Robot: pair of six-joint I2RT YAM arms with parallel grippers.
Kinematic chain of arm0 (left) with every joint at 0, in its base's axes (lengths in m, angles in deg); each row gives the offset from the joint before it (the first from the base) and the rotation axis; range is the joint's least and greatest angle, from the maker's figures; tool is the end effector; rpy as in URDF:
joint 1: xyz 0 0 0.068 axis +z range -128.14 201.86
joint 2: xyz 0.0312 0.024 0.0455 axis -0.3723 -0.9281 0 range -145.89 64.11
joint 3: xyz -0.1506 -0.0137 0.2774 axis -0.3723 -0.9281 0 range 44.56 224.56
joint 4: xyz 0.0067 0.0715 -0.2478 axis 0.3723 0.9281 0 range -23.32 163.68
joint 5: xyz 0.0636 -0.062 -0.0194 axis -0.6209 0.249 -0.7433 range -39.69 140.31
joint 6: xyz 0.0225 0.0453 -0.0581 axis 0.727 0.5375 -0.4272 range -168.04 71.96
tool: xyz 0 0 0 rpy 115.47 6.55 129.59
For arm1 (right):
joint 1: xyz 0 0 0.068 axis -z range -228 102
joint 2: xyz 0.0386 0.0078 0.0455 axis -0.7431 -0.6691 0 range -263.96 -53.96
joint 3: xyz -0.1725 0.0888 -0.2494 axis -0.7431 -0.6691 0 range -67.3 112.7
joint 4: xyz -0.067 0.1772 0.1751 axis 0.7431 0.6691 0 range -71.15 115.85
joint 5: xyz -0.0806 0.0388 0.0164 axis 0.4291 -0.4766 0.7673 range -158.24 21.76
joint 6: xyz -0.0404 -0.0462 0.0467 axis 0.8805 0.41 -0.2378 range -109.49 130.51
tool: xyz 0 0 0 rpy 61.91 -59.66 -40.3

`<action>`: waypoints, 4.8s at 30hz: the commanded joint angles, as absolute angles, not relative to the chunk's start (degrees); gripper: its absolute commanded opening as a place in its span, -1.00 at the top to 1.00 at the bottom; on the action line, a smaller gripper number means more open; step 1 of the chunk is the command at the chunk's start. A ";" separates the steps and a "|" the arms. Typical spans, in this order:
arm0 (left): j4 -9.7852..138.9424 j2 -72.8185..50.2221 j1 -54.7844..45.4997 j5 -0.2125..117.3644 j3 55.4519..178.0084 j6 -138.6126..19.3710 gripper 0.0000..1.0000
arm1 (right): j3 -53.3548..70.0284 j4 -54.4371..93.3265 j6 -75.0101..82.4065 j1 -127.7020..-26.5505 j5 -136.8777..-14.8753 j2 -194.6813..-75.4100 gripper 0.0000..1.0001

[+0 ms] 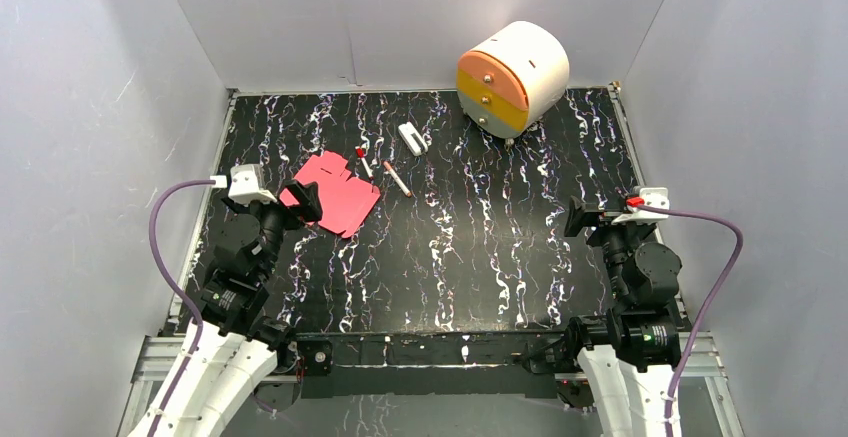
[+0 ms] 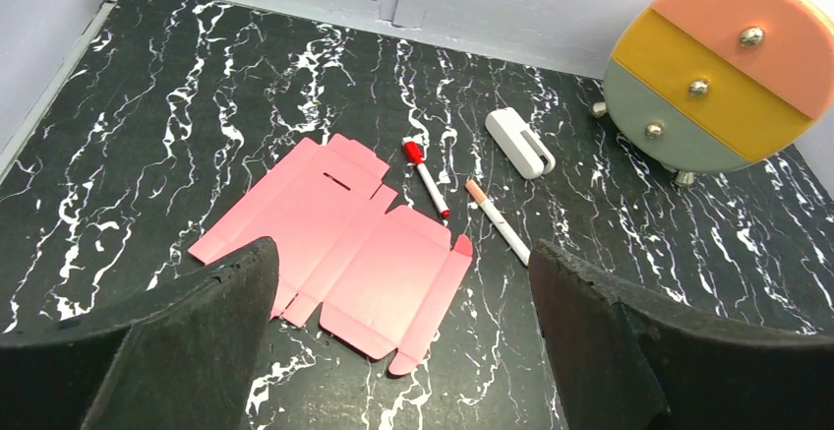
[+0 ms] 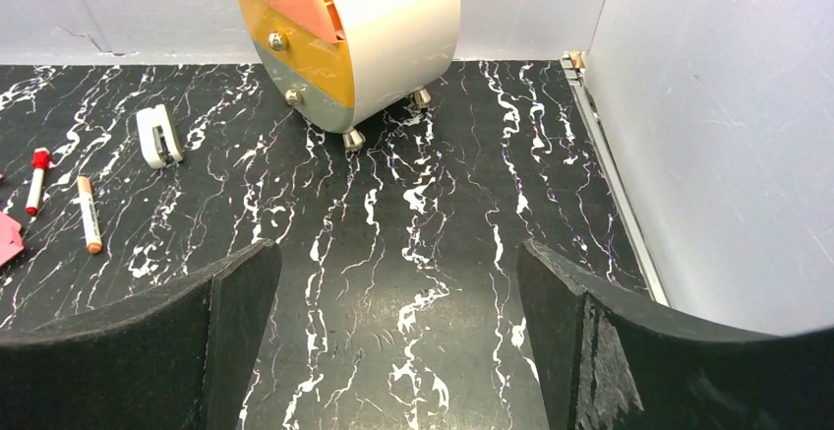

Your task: Fold the paper box

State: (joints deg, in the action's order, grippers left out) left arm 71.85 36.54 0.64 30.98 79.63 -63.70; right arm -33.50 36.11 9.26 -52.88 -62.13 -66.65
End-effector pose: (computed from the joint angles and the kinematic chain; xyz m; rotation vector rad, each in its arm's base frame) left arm 0.1140 -0.0209 0.3527 -0.1949 1.5254 -0.2541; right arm 0.0620 -0.0017 0.3334 0.0380 1.5036 0.0059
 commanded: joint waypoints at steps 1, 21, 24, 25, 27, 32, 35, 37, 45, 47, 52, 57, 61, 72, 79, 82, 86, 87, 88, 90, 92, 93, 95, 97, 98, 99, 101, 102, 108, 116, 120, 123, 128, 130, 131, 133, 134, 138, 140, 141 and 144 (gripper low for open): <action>71.01 35.26 0.85 27.09 80.15 -64.65 -0.90 | -33.65 32.12 9.46 -52.66 -63.11 -66.17 -0.97; 73.58 12.57 6.68 36.33 86.40 -70.95 -0.91 | -34.09 31.94 9.28 -52.74 -67.88 -65.25 -0.97; 73.56 5.60 8.93 38.92 88.70 -74.94 -0.90 | -34.34 31.86 9.28 -52.76 -69.72 -64.21 -0.97; 73.54 3.17 9.84 39.39 89.60 -76.06 -0.90 | -34.41 31.76 9.28 -52.75 -69.84 -64.00 -0.97; 74.75 -1.89 12.49 40.15 91.59 -79.05 -0.90 | -34.51 31.61 9.16 -52.81 -70.29 -63.67 -0.97; 78.35 -14.39 19.50 43.01 95.65 -84.25 -0.90 | -34.70 31.55 9.20 -52.90 -71.00 -62.54 -0.97; 79.12 -18.03 24.28 45.11 96.01 -85.91 -0.88 | -34.79 31.59 9.28 -52.91 -70.58 -61.75 -0.97; 78.61 -18.86 26.04 45.65 95.64 -86.20 -0.88 | -34.78 31.59 9.28 -52.94 -70.60 -61.47 -0.97; 78.09 -23.97 28.21 49.24 96.90 -85.65 -0.68 | -35.21 31.24 9.28 -53.17 -70.36 -60.39 -0.97; 78.27 -25.47 28.27 50.27 97.79 -84.93 -0.59 | -35.22 31.24 9.28 -53.17 -70.19 -60.32 -0.97; 79.51 -28.50 28.20 50.31 98.05 -84.28 -0.42 | -35.13 31.41 9.28 -53.13 -70.20 -60.34 -0.97; 81.22 -31.04 28.19 52.78 98.60 -82.50 -0.40 | -35.26 31.46 9.36 -53.21 -69.91 -60.21 -0.97; 82.99 -31.91 27.98 55.28 98.11 -80.89 -0.43 | -35.22 31.46 9.36 -53.19 -69.53 -60.21 -0.97; 90.76 -29.05 17.44 52.79 94.99 -75.04 -0.52 | -34.86 31.63 9.28 -53.26 -70.70 -61.35 -0.97; 93.62 -24.48 10.10 51.11 90.09 -76.78 -0.52 | -34.49 31.88 9.19 -53.15 -72.42 -62.77 -0.97; 95.65 -21.34 8.78 51.11 89.41 -77.05 -0.53 | -34.49 32.02 9.19 -53.19 -72.83 -63.16 -0.97; 97.17 -14.99 8.67 45.87 92.78 -76.98 -0.55 | -34.51 31.86 9.19 -53.23 -73.49 -63.54 -0.97; 97.30 -14.08 8.72 44.96 94.33 -76.92 -0.57 | -34.54 31.77 9.15 -53.21 -73.64 -63.57 -0.97; 97.42 -13.73 8.80 43.94 95.95 -76.81 -0.59 | -34.52 31.73 9.19 -53.20 -73.82 -63.59 -0.97; 97.31 -14.51 8.76 41.07 99.12 -76.85 -0.65 | -34.52 31.78 9.15 -53.23 -73.89 -63.55 -0.97; 96.25 -16.17 8.81 37.90 101.57 -76.53 -0.72 | -34.59 31.85 9.19 -53.25 -73.89 -63.42 -0.97; 94.84 -17.33 8.84 36.01 102.54 -76.26 -0.74 | -34.57 31.86 9.26 -53.21 -73.93 -63.33 -0.97; 93.08 -20.30 9.27 33.98 104.43 -75.67 -0.77 | -34.65 31.86 9.28 -53.19 -73.89 -63.21 -0.97; 92.40 -24.14 10.25 34.11 107.14 -75.36 -0.78 | -34.66 31.86 9.28 -53.22 -73.85 -63.10 -0.97; 91.72 -26.04 10.77 34.78 108.30 -75.19 -0.78 | -34.67 31.88 9.28 -53.27 -73.83 -62.98 -0.97; 90.94 -27.71 11.14 35.44 109.54 -75.04 -0.78 | -34.62 31.86 9.28 -53.27 -73.85 -62.90 -0.97; 89.75 -31.07 11.71 37.12 111.37 -74.66 -0.78 | -34.71 31.81 9.28 -53.23 -73.77 -62.69 -0.97; 89.41 -32.79 11.94 38.34 112.44 -74.41 -0.78 | -34.74 31.77 9.28 -53.23 -73.69 -62.55 -0.97; 88.49 -39.12 12.36 46.94 115.89 -72.39 -0.76 | -34.85 31.86 9.37 -53.29 -72.97 -62.19 -0.97; 89.67 -41.30 12.29 57.32 114.73 -69.41 -0.76 | -35.00 31.72 9.45 -53.31 -72.98 -62.01 -0.97; 91.18 -41.97 11.16 60.20 113.55 -67.85 -0.76 | -34.96 31.77 9.46 -53.33 -72.98 -62.06 -0.97; 92.08 -41.69 9.53 62.28 112.75 -66.90 -0.76 | -34.91 31.77 9.46 -53.32 -72.98 -62.05 -0.97; 93.30 -40.49 5.09 65.44 111.63 -65.47 -0.76 | -34.92 31.75 9.46 -53.32 -73.07 -62.14 -0.97; 93.79 -39.95 2.60 66.20 111.02 -65.01 -0.76 | -34.89 31.77 9.46 -53.36 -73.23 -62.22 -0.97; 93.99 -39.62 1.23 66.67 110.69 -64.74 -0.76 | -34.87 31.70 9.46 -53.35 -73.24 -62.30 -0.97; 94.44 -38.87 -2.17 67.19 110.00 -64.09 -0.76 | -34.87 31.77 9.46 -53.36 -73.33 -62.41 -0.97; 94.69 -38.42 -3.80 67.36 109.76 -63.74 -0.76 | -34.82 31.77 9.46 -53.35 -73.43 -62.47 -0.97; 95.51 -36.84 -10.92 68.41 109.23 -62.79 -0.76 | -34.90 31.69 9.46 -53.28 -73.84 -62.85 -0.97; 95.51 -35.82 -14.16 68.55 109.17 -62.64 -0.76 | -34.83 31.68 9.46 -53.33 -73.95 -63.12 -0.97; 95.51 -35.18 -15.59 68.39 109.21 -62.65 -0.76 | -34.74 31.74 9.46 -53.36 -74.01 -63.29 -0.97; 95.43 -32.39 -18.08 67.05 108.95 -63.56 -0.76 | -34.46 31.79 9.40 -53.36 -75.12 -64.13 -0.97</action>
State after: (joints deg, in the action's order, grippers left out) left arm 92.31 -37.93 -15.75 65.80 110.03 -63.29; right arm -35.27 34.95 9.23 -52.99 -73.43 -62.87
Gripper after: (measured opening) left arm 0.882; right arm 0.984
